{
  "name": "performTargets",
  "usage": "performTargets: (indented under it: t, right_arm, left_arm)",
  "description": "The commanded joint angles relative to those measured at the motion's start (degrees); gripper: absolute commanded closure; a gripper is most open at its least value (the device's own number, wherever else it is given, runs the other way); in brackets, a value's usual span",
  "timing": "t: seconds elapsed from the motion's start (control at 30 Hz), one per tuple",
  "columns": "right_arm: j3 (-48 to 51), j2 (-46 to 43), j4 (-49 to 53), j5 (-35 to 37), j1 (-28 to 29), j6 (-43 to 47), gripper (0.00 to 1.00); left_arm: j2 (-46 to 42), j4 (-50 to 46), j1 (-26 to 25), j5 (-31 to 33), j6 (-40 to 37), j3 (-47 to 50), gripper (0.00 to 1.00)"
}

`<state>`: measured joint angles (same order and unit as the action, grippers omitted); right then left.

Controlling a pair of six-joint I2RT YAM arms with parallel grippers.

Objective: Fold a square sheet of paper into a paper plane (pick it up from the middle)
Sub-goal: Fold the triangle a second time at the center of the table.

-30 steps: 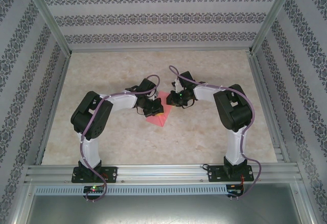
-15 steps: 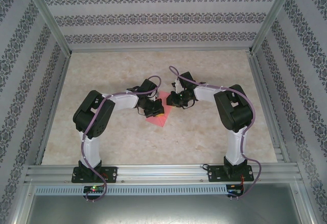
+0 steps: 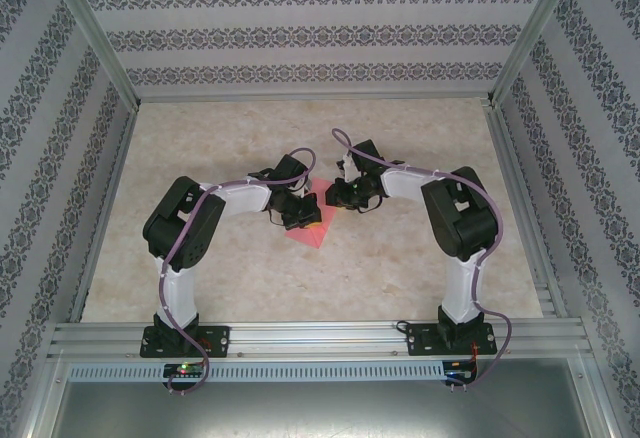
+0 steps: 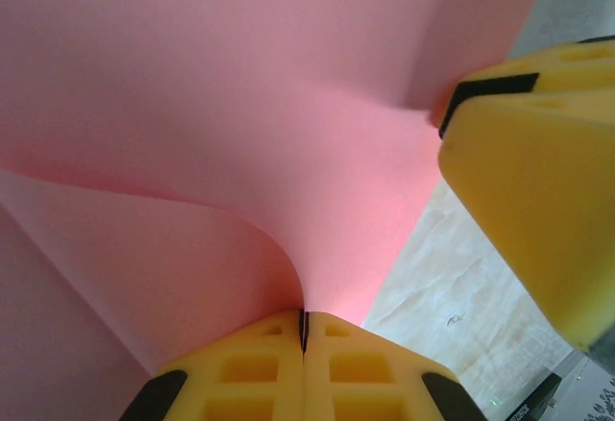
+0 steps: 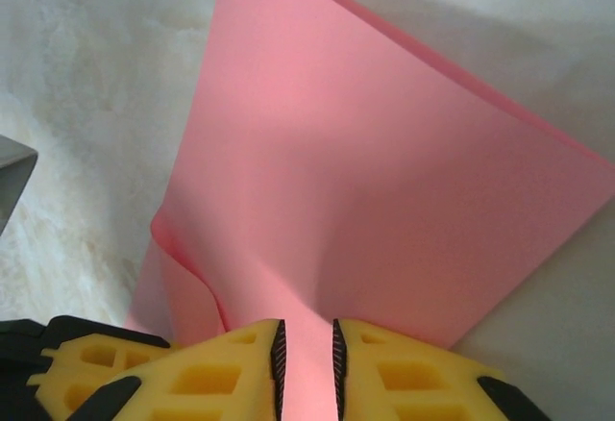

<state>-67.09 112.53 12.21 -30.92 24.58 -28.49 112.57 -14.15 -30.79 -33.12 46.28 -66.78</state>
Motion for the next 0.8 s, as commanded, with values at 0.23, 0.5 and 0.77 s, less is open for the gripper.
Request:
performTargets:
  t: [0.23,0.5,0.77]
  right_arm:
    - [3.46,-6.54,-1.54,-1.68,-1.46,-0.3,0.74]
    - [7.41,-10.32,-3.45,-3.24,-2.93,-1.58,0.73]
    - [13.0,-13.63,-7.8,-6.24,-4.43,-4.63,0.75]
  left_arm:
    - [2.34,1.08,-0.64,2.54,-1.0,0.55,0.76]
    - [2.08,2.26,-0.64,2.25,-0.49,1.07,0.62]
    - [1.76,3.96,-0.68,1.64,0.13,1.68,0.52]
